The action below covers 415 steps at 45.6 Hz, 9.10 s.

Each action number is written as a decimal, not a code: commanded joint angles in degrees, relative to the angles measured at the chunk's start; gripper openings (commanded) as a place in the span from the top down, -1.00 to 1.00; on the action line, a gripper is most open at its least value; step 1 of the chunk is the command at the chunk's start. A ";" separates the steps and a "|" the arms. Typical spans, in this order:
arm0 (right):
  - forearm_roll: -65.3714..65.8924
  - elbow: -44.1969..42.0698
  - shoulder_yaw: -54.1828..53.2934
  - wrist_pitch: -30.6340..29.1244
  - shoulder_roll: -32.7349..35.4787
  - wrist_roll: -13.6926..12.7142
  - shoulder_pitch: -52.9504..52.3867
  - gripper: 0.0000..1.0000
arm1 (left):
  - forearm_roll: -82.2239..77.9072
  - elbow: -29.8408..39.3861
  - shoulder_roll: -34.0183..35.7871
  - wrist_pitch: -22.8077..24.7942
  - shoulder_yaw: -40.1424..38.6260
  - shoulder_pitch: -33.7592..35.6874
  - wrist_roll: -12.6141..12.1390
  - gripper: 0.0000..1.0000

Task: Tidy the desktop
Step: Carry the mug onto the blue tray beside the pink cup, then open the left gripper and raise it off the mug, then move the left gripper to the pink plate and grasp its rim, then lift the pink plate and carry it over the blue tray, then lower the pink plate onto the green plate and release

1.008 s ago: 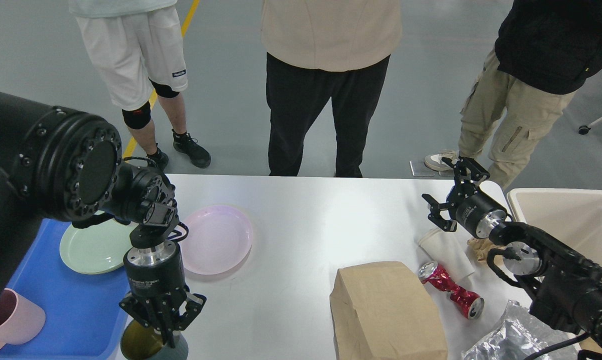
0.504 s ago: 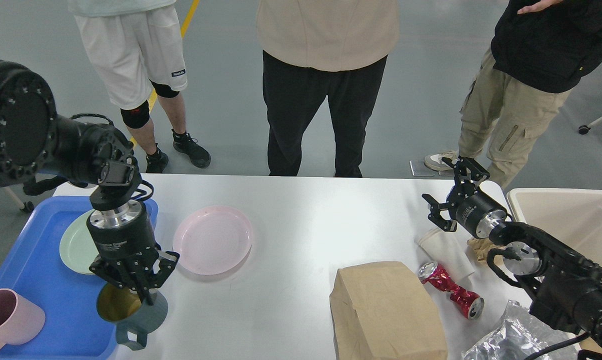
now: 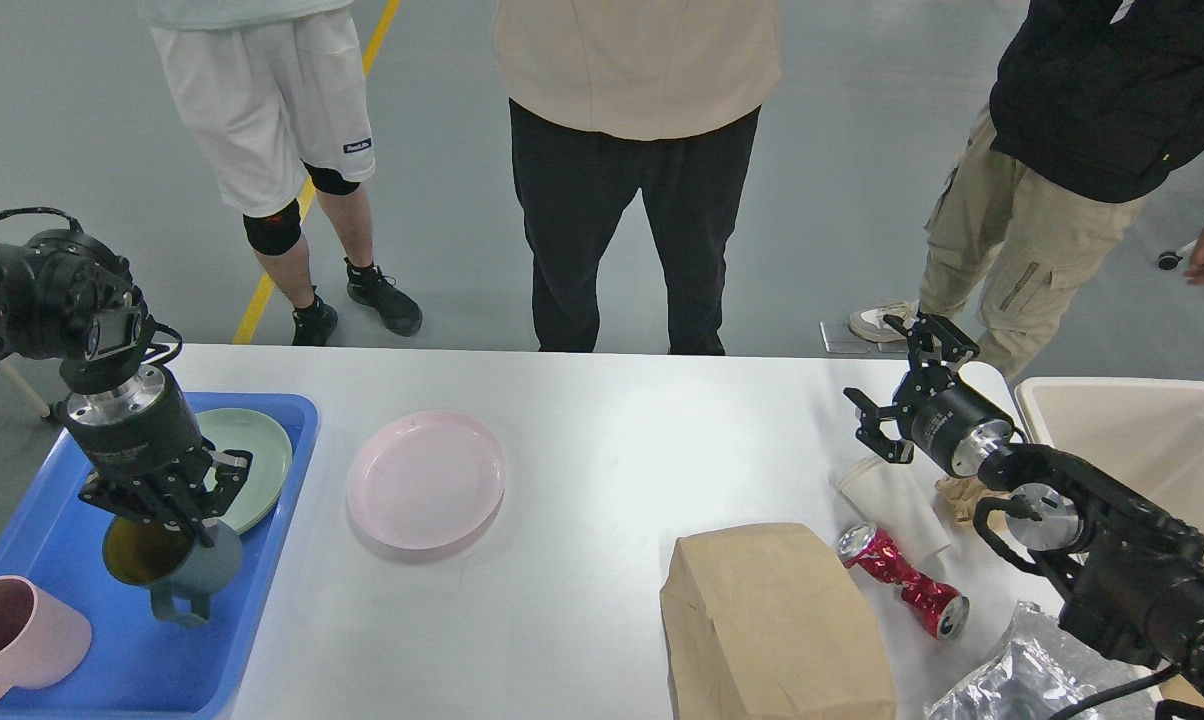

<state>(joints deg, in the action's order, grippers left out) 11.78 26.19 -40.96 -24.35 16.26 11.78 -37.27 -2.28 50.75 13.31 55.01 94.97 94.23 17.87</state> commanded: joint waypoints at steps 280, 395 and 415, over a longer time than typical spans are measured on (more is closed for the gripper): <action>0.00 0.00 0.00 0.01 0.00 0.00 0.00 -1.00 | -2.55 -21.66 -23.15 -26.01 -19.03 -22.60 -16.90 1.00; 0.00 0.00 0.00 0.01 0.00 0.00 0.00 -1.00 | 2.11 -25.44 1.20 -22.84 -18.59 -17.67 -17.16 0.98; 0.00 0.00 0.00 0.01 0.00 0.00 0.00 -1.00 | 1.93 -26.23 -0.74 -22.93 -18.68 -21.28 -17.16 0.94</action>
<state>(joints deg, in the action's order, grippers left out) 11.78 26.19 -40.96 -24.35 16.26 11.78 -37.27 -0.23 24.50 13.44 32.04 76.10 73.64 0.70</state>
